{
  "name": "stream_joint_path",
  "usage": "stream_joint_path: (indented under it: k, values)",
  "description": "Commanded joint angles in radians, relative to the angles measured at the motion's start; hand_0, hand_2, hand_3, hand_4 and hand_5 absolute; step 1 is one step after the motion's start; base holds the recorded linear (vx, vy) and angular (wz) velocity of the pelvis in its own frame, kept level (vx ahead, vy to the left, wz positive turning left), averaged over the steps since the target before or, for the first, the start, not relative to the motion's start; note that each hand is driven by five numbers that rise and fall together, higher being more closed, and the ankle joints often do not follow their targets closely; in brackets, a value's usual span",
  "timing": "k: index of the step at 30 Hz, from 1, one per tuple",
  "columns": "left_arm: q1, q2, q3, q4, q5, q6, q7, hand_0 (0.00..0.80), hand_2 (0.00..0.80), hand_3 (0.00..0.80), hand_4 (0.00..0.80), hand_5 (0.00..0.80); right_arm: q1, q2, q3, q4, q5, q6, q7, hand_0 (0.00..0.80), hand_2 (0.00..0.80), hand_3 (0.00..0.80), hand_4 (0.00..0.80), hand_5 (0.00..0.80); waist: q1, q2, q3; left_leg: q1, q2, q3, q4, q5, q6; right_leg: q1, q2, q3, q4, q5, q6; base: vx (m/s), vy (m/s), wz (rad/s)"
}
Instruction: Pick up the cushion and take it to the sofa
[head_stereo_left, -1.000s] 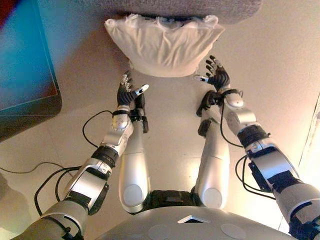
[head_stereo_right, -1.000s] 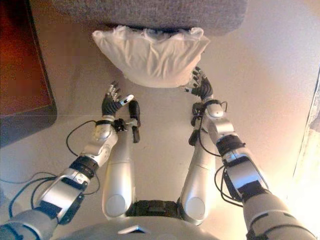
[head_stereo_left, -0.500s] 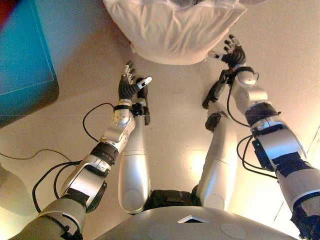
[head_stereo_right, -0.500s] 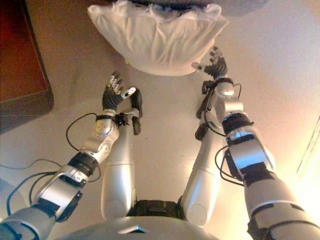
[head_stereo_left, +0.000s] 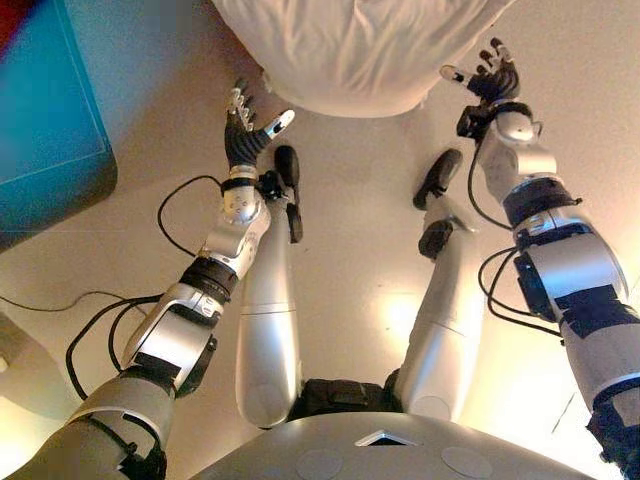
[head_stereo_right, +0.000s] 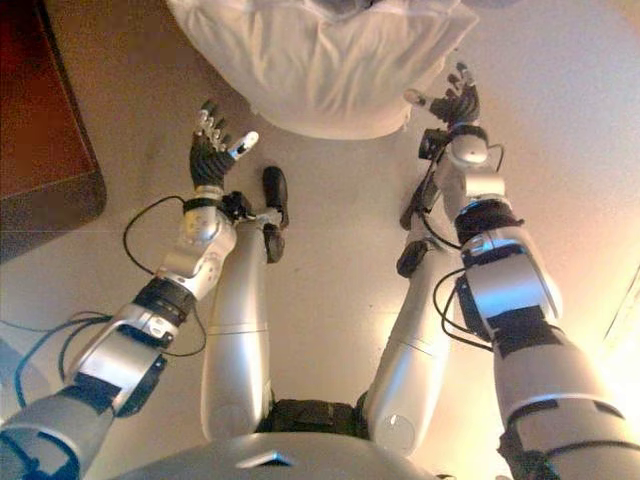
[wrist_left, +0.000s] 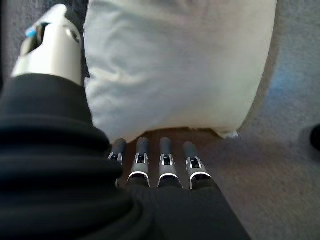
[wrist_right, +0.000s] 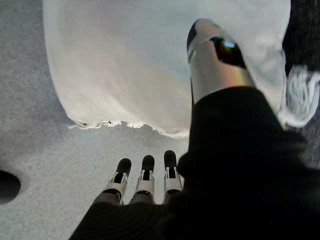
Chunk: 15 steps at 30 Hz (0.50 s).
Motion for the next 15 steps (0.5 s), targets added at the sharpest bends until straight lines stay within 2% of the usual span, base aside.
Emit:
stream_joint_path:
  k: [1, 6, 15]
  values:
    - [0.070, -0.018, 0.019, -0.100, -0.040, -0.055, -0.049, 0.000, 0.000, 0.000, 0.000, 0.000, -0.033, -0.092, 0.014, 0.003, 0.026, -0.012, 0.071, 0.000, 0.000, 0.000, 0.000, 0.000, -0.004, 0.117, -0.006, -0.006, -0.001, -0.020, -0.089, 0.051, -0.012, -0.040, -0.010, 0.045, 0.061, 0.001, 0.080, 0.000, 0.000, 0.00]
    - [0.122, -0.002, 0.008, -0.155, -0.079, -0.062, -0.091, 0.000, 0.000, 0.000, 0.000, 0.000, -0.061, -0.128, 0.014, 0.049, 0.063, -0.003, 0.133, 0.000, 0.000, 0.000, 0.000, 0.000, 0.016, 0.132, -0.006, -0.026, -0.008, -0.023, -0.071, 0.045, -0.010, -0.060, -0.027, 0.044, 0.087, -0.005, 0.084, -0.001, -0.004, 0.03]
    - [0.192, 0.038, -0.004, -0.277, -0.119, -0.059, -0.123, 0.000, 0.000, 0.000, 0.000, 0.000, -0.117, -0.185, 0.029, 0.099, 0.034, 0.066, 0.219, 0.000, 0.000, 0.000, 0.000, 0.000, 0.049, 0.153, -0.006, -0.060, -0.021, -0.035, -0.065, 0.046, -0.007, -0.096, -0.051, 0.045, 0.126, -0.022, 0.083, 0.005, -0.006, 0.09]
